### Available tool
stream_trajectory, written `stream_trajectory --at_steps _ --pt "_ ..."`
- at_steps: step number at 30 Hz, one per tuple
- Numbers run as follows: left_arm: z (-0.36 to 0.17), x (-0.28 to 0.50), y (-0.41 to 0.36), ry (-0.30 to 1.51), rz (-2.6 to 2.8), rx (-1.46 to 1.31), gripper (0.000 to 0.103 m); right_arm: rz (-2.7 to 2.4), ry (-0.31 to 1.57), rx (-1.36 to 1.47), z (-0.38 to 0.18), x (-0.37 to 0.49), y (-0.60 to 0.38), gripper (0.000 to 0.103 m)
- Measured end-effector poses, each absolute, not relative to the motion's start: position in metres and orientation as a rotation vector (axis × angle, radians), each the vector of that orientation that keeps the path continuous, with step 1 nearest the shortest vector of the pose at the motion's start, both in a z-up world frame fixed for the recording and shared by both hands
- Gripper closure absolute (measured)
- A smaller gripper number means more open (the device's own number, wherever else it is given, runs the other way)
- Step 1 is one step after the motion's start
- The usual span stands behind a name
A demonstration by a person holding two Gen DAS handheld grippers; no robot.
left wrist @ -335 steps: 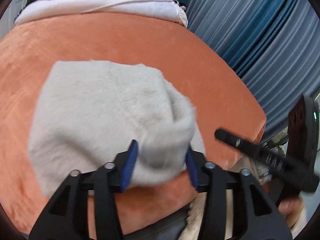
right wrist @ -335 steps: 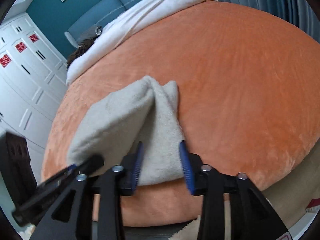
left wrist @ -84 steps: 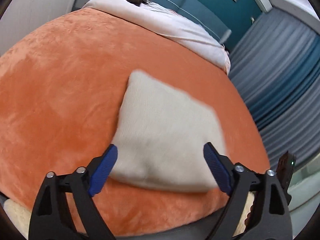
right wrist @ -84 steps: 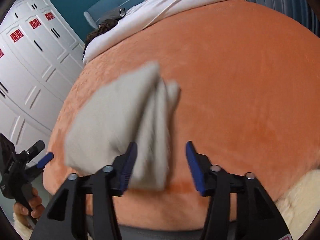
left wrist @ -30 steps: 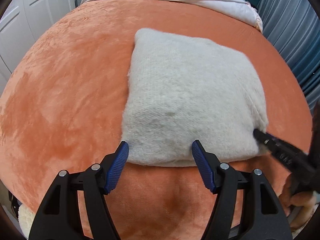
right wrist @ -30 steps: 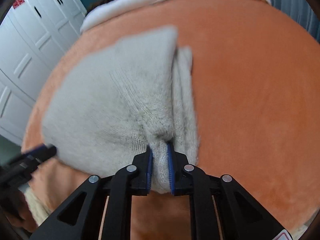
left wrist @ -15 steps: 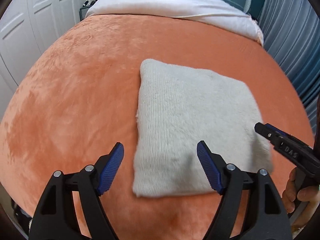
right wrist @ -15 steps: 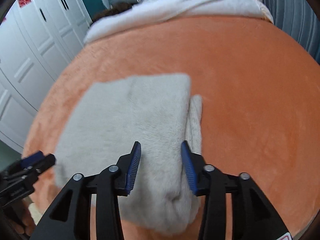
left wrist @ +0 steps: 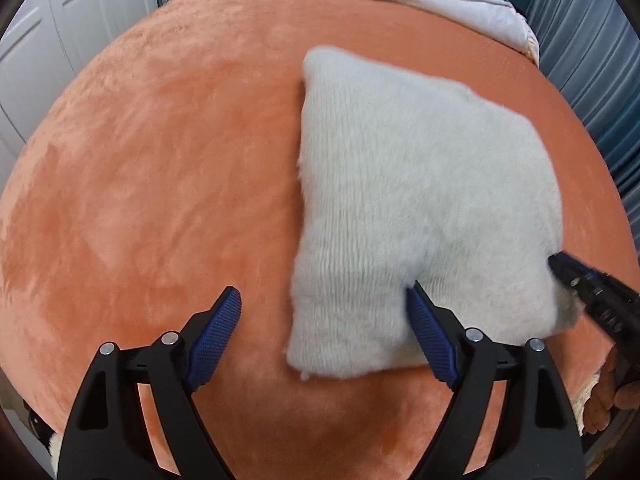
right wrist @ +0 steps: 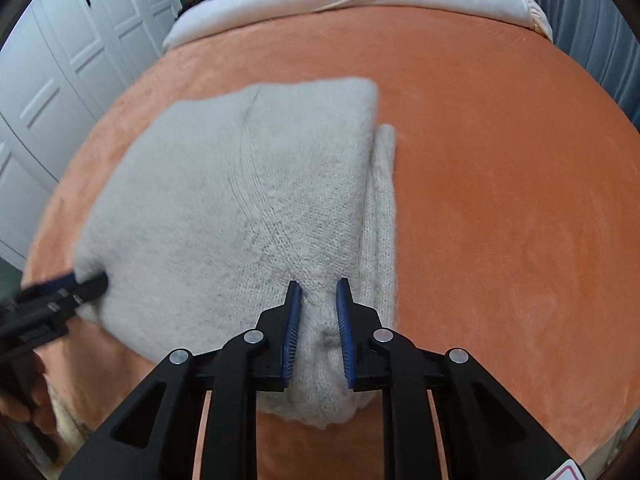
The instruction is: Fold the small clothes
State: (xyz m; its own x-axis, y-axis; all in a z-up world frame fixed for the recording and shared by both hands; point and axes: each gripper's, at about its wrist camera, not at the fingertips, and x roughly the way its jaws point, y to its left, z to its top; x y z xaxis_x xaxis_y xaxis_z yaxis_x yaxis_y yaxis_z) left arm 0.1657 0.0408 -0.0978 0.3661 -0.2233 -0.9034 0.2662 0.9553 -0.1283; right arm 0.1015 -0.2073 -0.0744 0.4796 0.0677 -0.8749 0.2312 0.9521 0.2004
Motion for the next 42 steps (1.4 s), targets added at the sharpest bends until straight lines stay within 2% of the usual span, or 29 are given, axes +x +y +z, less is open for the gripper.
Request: stream_trajectory --at_steps 4,7,9,14,17,19,22,27,31,38,42 --pt "-0.083 0.141 0.056 1.111 -0.287 0.069 0.023 -0.060 0.977 0.344 -0.036 0.083 -0.201 0.083" --pt "-0.092 0.135 0.064 1.138 -0.259 0.089 0.024 -0.082 1.066 0.224 -0.063 0.086 -0.188 0.083" --pt "-0.097 0.133 0.069 1.189 -0.260 0.048 0.027 -0.094 1.138 0.272 -0.088 0.088 -0.194 0.084" --pt "-0.065 0.122 0.071 1.101 -0.271 0.012 0.026 -0.095 1.036 0.331 -0.054 0.070 -0.196 0.080" --pt "-0.059 0.139 0.065 1.079 -0.261 -0.048 0.025 -0.118 1.105 0.286 -0.078 0.076 -0.196 0.080" --pt "-0.062 0.155 0.059 1.064 -0.224 -0.048 0.025 -0.116 1.108 0.315 -0.090 0.074 -0.199 0.080" --pt "-0.089 0.177 0.053 1.141 -0.202 -0.032 0.021 -0.120 1.110 0.321 -0.084 0.075 -0.200 0.080" --pt "-0.099 0.171 0.049 1.135 -0.190 0.051 0.016 -0.119 1.060 0.336 -0.063 0.072 -0.207 0.079" --pt "-0.108 0.175 0.051 1.151 -0.182 0.042 0.013 -0.135 1.120 0.255 -0.093 0.086 -0.195 0.078" --pt "-0.074 0.150 0.056 1.104 -0.212 -0.002 0.016 -0.155 1.023 0.247 -0.044 0.058 -0.186 0.078" --pt "-0.061 0.118 0.042 1.067 -0.246 0.047 0.015 -0.188 1.014 0.244 -0.039 0.029 -0.181 0.074"
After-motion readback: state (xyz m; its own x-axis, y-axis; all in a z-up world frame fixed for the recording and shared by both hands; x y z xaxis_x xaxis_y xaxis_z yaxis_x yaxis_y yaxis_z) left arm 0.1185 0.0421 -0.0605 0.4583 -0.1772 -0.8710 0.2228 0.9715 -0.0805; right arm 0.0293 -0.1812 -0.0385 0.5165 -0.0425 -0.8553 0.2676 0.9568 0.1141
